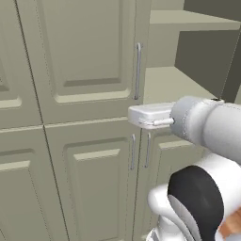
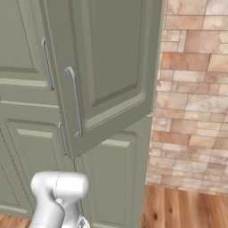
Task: Close all open cabinet doors.
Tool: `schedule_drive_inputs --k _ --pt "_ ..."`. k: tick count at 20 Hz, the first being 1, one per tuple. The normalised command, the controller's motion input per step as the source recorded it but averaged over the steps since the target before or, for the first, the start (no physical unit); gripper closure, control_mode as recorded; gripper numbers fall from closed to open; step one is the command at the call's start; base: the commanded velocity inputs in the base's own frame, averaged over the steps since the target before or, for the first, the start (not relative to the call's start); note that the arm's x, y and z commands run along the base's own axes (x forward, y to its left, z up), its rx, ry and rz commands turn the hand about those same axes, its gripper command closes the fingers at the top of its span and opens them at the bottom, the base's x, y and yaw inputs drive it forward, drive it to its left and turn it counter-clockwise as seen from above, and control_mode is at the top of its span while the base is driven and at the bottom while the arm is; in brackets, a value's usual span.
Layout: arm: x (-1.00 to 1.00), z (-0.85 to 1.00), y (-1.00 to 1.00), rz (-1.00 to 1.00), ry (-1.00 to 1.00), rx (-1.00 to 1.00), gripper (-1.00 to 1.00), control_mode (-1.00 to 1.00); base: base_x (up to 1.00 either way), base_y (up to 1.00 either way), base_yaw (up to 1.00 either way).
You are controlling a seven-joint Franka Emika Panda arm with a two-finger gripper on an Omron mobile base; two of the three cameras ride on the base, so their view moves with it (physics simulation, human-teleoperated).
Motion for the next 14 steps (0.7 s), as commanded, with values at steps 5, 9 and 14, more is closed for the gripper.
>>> schedule_drive_inputs --k 5,9,14 --pt "-0.8 0.18 -0.39 0.0 0.09 0.0 -1.0 -1.0 0.0 0.0 0.0" --pt "-0.69 0.0 -0.31 0.0 0.06 0.0 -1.0 -1.0 0.0 0.0 0.0" --pt "-0.4 0.0 -0.41 0.0 0.0 0.0 -1.0 -1.0 0.0 0.0 0.0"
